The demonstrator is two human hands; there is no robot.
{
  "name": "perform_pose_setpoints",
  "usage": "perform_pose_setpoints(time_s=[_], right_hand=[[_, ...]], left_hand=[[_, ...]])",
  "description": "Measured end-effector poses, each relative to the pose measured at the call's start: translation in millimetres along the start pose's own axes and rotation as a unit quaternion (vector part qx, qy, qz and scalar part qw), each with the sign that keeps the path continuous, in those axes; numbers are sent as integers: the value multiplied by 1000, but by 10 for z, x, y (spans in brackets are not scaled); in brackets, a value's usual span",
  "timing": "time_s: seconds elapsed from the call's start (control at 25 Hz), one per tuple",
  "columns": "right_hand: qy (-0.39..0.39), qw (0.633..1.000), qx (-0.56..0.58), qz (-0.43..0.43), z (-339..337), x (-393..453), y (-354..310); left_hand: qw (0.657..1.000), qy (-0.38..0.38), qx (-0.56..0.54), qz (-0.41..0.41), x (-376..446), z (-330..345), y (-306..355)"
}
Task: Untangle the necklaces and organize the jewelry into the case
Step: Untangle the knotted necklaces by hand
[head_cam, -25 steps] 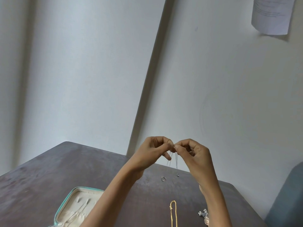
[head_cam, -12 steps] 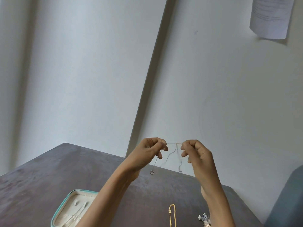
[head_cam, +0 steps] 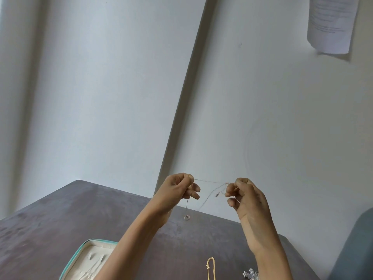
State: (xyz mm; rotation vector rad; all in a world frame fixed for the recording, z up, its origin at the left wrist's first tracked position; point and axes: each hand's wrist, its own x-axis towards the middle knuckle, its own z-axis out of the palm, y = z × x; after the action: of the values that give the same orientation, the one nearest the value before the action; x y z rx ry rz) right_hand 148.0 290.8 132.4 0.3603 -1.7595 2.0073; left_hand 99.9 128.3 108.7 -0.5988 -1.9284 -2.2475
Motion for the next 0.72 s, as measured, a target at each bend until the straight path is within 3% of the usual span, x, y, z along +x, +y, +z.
perform_pose_setpoints(time_s=[0.28, 0.56, 0.64, 0.72], right_hand=[[23, 999, 33, 28, -40, 78, 55], [-51, 997, 29, 53, 28, -1, 49], [-46, 996, 54, 60, 21, -5, 28], [-35, 994, 80, 66, 7, 1, 10]], left_hand=[[992, 71, -95, -53, 70, -56, -142], [994, 99, 9, -53, 60, -37, -203], [996, 80, 33, -34, 42, -76, -176], [998, 3, 56, -13, -1, -111, -124]])
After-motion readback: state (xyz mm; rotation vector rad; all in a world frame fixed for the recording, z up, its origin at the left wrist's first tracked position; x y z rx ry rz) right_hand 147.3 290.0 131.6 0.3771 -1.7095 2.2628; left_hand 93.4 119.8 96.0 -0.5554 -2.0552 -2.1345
